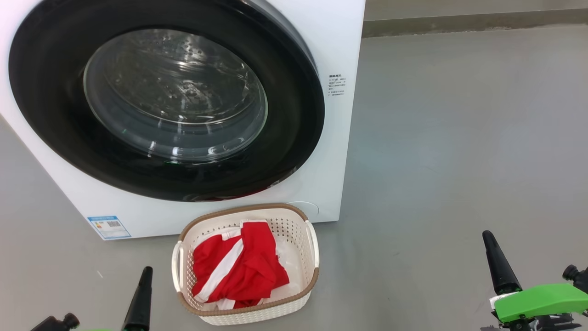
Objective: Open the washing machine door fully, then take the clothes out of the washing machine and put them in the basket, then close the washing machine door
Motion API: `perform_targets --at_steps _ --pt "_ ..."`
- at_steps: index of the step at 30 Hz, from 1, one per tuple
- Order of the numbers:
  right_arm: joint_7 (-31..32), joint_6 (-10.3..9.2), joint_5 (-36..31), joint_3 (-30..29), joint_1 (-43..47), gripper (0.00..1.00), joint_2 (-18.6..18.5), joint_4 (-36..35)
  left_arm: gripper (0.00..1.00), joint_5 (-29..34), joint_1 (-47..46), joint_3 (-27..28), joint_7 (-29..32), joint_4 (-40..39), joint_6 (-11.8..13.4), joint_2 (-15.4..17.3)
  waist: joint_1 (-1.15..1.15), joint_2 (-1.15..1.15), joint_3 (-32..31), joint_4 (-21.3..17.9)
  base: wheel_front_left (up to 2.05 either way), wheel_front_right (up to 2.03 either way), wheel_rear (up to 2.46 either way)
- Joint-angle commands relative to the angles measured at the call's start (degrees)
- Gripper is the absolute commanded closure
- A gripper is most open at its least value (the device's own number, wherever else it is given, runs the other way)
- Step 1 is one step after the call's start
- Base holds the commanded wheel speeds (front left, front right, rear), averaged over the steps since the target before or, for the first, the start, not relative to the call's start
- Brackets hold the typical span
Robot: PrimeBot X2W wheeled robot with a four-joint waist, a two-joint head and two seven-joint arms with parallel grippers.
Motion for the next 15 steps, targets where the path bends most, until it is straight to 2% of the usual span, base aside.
perform_targets --at_steps 1,15 --pt "0.4 0.02 1.9 0.6 -2.8 1.00 -1.0 -1.2 1.00 -1.9 -2.8 1.6 0.4 -1.1 -0.6 0.8 0.00 0.00 0.0 0.0 0.00 0.00 0.00" --pt "2.7 -0.01 11.5 0.3 -4.3 1.00 -1.1 -0.3 1.00 -11.2 -3.8 2.1 2.7 -0.4 -0.7 0.9 0.00 0.00 0.3 0.0 0.00 0.00 0.00"
